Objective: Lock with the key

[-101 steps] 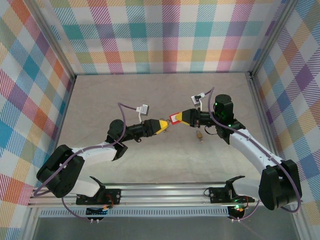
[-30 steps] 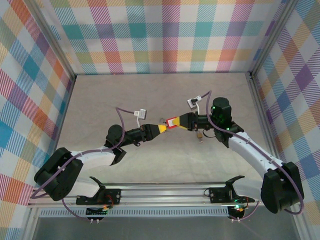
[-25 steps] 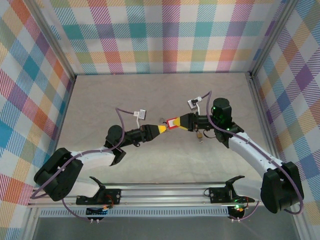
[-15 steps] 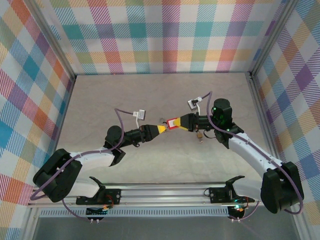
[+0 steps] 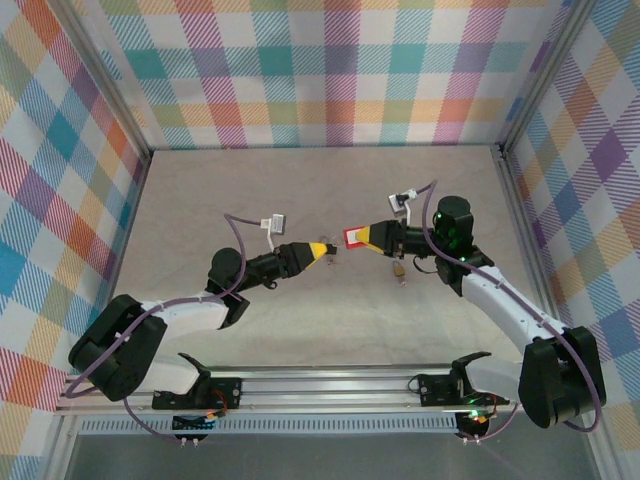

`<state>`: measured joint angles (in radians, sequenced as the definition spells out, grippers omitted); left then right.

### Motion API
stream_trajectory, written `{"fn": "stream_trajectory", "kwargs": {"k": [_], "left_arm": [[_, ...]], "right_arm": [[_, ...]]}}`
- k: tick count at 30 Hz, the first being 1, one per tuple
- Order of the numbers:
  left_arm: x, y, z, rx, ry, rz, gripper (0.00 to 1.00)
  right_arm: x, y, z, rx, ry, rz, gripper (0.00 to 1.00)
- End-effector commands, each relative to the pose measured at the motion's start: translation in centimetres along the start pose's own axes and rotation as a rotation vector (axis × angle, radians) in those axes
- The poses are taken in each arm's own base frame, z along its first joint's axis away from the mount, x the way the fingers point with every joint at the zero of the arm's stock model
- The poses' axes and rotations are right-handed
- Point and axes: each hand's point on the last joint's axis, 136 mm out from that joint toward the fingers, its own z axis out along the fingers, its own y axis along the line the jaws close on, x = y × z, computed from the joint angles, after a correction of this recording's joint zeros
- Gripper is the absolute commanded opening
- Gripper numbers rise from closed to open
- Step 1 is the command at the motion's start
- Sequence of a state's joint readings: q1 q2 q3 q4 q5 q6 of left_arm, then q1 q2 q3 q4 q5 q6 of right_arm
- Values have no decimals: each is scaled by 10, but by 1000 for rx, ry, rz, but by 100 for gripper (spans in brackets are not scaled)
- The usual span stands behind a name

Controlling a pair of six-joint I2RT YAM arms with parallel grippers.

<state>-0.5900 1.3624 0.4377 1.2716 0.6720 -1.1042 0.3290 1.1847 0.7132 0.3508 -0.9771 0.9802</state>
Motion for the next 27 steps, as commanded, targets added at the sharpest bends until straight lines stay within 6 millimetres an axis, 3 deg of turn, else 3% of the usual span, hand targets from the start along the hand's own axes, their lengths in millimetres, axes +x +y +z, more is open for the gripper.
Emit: {"fn": "stream_trajectory", "kwargs": {"k": [1, 27], "left_arm": [[-11, -16, 5, 62, -13, 56, 53], [-4, -3, 11, 35, 29, 1, 49]], "right_arm": [[0, 8, 7, -25, 15, -45, 0], [1, -1, 31, 24, 71, -48, 0]]}}
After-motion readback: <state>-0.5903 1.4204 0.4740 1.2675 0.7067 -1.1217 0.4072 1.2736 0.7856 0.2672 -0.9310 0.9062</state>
